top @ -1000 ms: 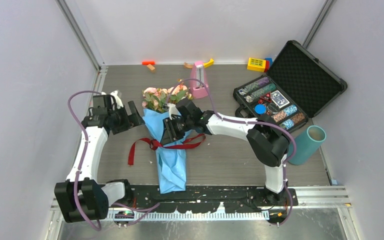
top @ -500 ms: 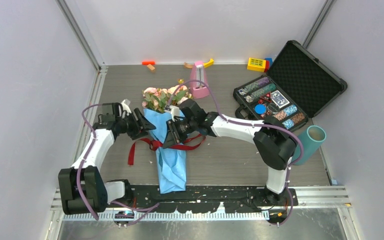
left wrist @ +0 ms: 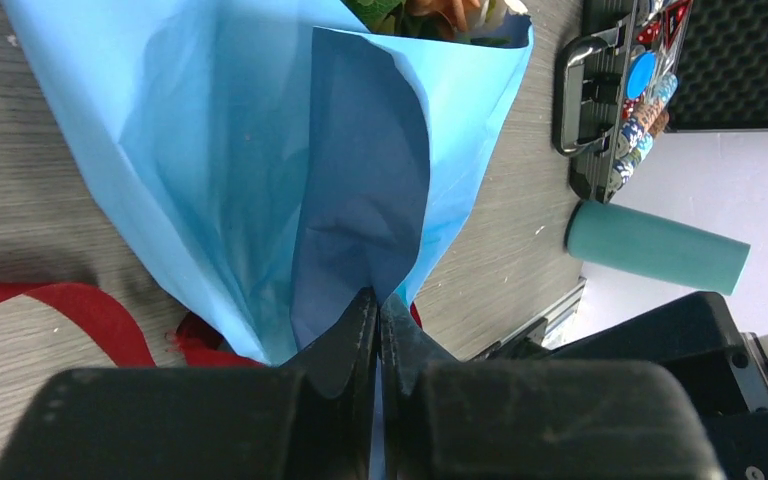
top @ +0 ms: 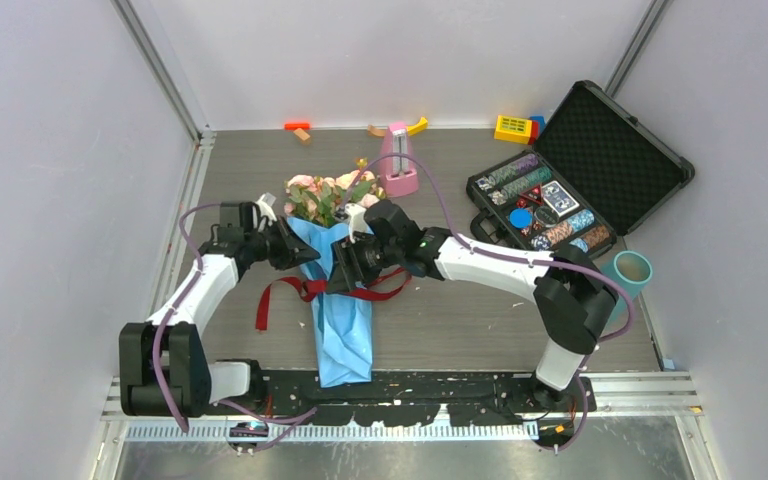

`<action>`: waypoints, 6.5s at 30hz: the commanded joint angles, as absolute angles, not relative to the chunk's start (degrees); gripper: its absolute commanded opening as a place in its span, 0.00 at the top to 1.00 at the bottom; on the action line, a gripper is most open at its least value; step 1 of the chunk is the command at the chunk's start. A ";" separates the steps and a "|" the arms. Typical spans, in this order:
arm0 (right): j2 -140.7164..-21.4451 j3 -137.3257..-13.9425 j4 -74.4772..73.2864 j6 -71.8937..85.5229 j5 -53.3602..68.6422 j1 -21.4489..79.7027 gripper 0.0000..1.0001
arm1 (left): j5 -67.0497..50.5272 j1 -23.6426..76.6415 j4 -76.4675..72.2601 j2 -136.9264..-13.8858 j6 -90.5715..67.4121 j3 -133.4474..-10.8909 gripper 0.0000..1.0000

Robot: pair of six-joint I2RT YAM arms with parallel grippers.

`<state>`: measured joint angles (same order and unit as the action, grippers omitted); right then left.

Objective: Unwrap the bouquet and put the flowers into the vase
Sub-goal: Untie the ribbon from the wrapping paper, then unfold the wrapping paper at the center of the board.

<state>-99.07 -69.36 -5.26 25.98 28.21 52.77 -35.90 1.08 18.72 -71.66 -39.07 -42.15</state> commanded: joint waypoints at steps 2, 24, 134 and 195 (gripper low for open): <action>-96.26 -69.54 -5.80 18.50 16.89 54.97 0.35 | -37.08 1.67 15.86 -72.28 -39.90 -42.30 1.00; -105.33 -76.34 -8.71 11.49 19.59 55.89 0.65 | -37.78 1.76 15.99 -72.34 -39.90 -42.62 1.00; -80.12 -59.37 -8.17 38.25 0.53 53.90 0.20 | -17.23 6.25 31.38 -59.77 -35.65 -44.49 0.00; -82.07 -44.71 -22.89 47.87 -28.43 28.83 1.00 | -9.47 4.79 -12.78 -90.24 -54.28 -37.43 1.00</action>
<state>-82.04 -44.97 -21.34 45.04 -21.54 29.34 -12.95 5.15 -11.79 -92.03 -57.43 -35.81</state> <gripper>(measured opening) 0.020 0.009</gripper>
